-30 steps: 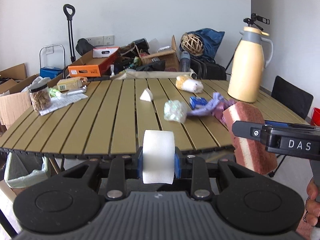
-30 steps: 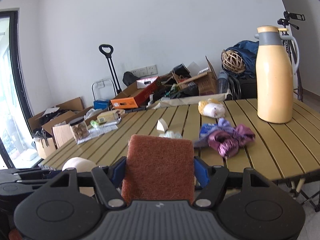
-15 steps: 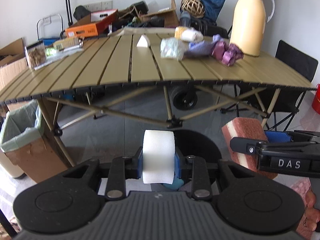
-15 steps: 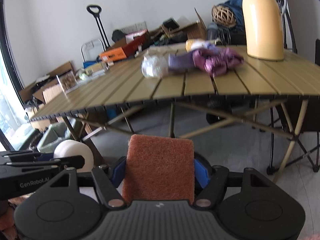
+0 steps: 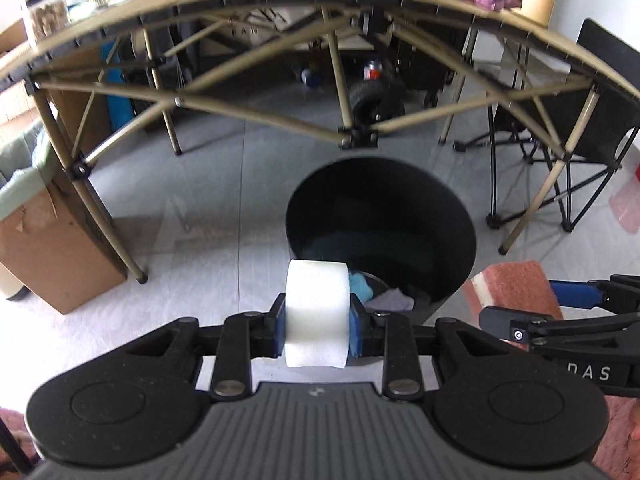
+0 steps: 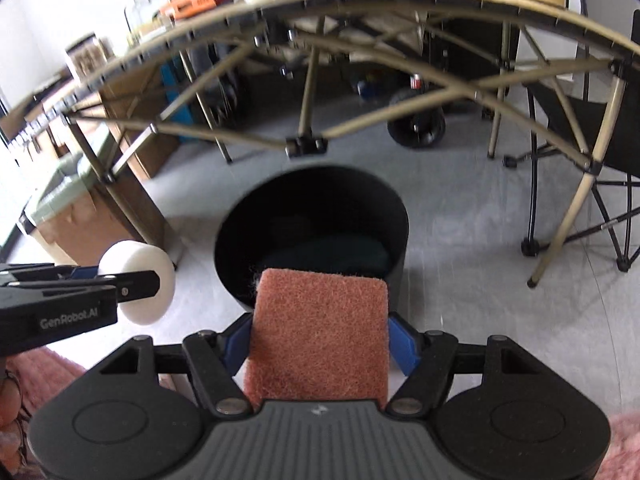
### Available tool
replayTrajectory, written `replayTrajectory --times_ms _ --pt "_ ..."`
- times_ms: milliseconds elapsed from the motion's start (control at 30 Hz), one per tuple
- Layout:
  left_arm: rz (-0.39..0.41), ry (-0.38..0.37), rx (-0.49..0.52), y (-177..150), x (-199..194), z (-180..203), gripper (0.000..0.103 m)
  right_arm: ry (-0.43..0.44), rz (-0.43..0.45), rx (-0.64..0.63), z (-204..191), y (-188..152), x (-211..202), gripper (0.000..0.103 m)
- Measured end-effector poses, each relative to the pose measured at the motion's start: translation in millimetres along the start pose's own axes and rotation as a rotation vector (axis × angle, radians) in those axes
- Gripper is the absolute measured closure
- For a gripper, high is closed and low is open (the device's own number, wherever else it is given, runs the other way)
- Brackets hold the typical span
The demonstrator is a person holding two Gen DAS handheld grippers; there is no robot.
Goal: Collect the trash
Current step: 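Open the left tool over the bin to drop the white roll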
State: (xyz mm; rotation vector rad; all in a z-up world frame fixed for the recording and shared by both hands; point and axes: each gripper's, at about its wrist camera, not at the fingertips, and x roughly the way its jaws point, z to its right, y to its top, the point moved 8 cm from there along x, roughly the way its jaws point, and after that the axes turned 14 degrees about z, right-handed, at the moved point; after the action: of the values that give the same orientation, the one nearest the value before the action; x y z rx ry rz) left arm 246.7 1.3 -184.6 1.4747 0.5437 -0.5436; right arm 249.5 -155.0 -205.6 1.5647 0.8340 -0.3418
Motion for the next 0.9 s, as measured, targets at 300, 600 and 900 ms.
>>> replayTrajectory --times_ms 300,600,900 --pt "-0.068 -0.003 -0.013 -10 25 -4 0.074 -0.046 -0.054 0.026 18 -10 16 0.034" --pt "-0.108 -0.026 -0.001 -10 42 6 0.074 -0.089 -0.051 0.070 40 -2 24 0.034" --pt "-0.131 -0.048 0.029 3 67 27 0.074 -0.160 -0.015 0.127 75 17 30 0.034"
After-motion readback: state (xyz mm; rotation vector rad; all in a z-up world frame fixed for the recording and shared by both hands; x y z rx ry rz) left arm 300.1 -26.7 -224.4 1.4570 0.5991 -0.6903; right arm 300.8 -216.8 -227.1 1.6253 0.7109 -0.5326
